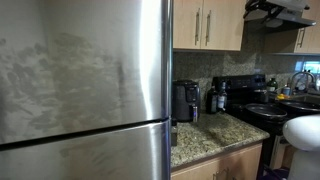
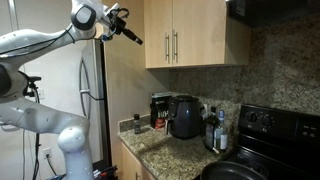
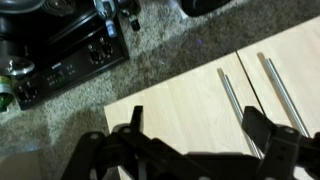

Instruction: Open the top right cupboard door

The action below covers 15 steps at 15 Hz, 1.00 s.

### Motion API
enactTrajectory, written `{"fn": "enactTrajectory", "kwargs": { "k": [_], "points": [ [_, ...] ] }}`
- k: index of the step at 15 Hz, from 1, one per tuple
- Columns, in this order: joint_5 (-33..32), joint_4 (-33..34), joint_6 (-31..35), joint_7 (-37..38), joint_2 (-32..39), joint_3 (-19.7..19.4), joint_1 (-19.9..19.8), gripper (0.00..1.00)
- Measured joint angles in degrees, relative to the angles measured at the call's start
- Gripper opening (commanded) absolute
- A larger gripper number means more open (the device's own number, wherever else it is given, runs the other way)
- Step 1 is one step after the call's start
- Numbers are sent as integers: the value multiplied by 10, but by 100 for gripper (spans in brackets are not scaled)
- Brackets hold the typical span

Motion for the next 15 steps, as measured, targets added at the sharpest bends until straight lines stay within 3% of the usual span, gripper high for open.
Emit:
{"fn": "enactTrajectory", "kwargs": {
  "k": [2, 6, 11, 15],
  "points": [
    [-1, 24, 59, 34, 37, 12, -18, 100],
    [-1, 42, 69, 47, 58, 21, -33, 100],
    [-33, 55, 95, -65, 98, 18, -13, 100],
    [-72, 88, 161, -80, 175, 25, -12, 100]
  ]
}}
